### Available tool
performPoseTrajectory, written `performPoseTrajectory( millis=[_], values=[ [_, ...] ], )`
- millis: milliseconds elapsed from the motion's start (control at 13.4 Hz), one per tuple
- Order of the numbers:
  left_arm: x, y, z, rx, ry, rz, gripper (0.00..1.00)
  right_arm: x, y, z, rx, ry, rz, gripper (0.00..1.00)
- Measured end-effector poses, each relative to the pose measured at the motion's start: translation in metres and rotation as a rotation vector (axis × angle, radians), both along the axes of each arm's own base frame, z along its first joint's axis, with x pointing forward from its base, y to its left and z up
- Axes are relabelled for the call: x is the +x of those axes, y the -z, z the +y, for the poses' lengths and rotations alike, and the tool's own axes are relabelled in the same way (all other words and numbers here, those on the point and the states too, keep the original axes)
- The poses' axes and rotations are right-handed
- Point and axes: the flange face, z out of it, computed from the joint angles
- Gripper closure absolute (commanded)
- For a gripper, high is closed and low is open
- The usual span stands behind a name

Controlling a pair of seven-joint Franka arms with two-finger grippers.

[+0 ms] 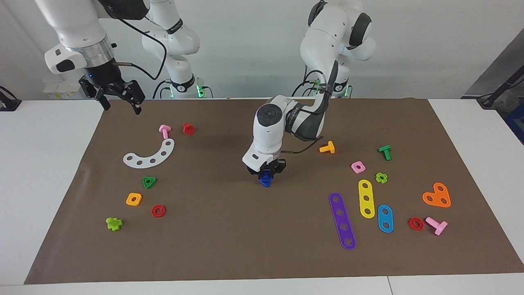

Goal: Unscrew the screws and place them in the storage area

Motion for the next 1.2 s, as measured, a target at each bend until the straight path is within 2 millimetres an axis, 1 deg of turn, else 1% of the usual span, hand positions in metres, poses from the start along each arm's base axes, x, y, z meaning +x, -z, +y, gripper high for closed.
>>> performPoseTrajectory(
  millis=[300, 374, 449, 599, 749, 899, 1048, 1198],
  values=[
    [0.013, -0.025, 0.011, -0.017, -0.037, 0.016, 0.55, 0.0, 0.0, 0.0, 0.0, 0.0, 0.0, 0.0],
    [0.016, -0.028, 0.014, -0.016, -0.042, 0.016, 0.56, 0.0, 0.0, 0.0, 0.0, 0.0, 0.0, 0.0],
    [0.02, -0.03, 0.019, -0.014, -0.052, 0.015, 0.56, 0.0, 0.0, 0.0, 0.0, 0.0, 0.0, 0.0],
    [0.035, -0.035, 0.04, -0.017, -0.065, 0.009, 0.57, 0.0, 0.0, 0.0, 0.0, 0.0, 0.0, 0.0],
    [0.052, -0.053, 0.071, -0.027, -0.042, 0.0, 0.57, 0.0, 0.0, 0.0, 0.0, 0.0, 0.0, 0.0],
    [0.064, -0.066, 0.111, -0.024, -0.003, 0.011, 0.57, 0.0, 0.0, 0.0, 0.0, -0.001, 0.001, 0.0],
    [0.064, -0.064, 0.152, -0.013, 0.061, 0.04, 0.58, 0.0, 0.0, 0.002, 0.0, -0.007, 0.002, 0.0],
    [0.057, -0.053, 0.193, -0.002, 0.13, 0.082, 0.58, 0.0, 0.002, 0.011, -0.001, -0.048, 0.007, 0.0]
  ],
)
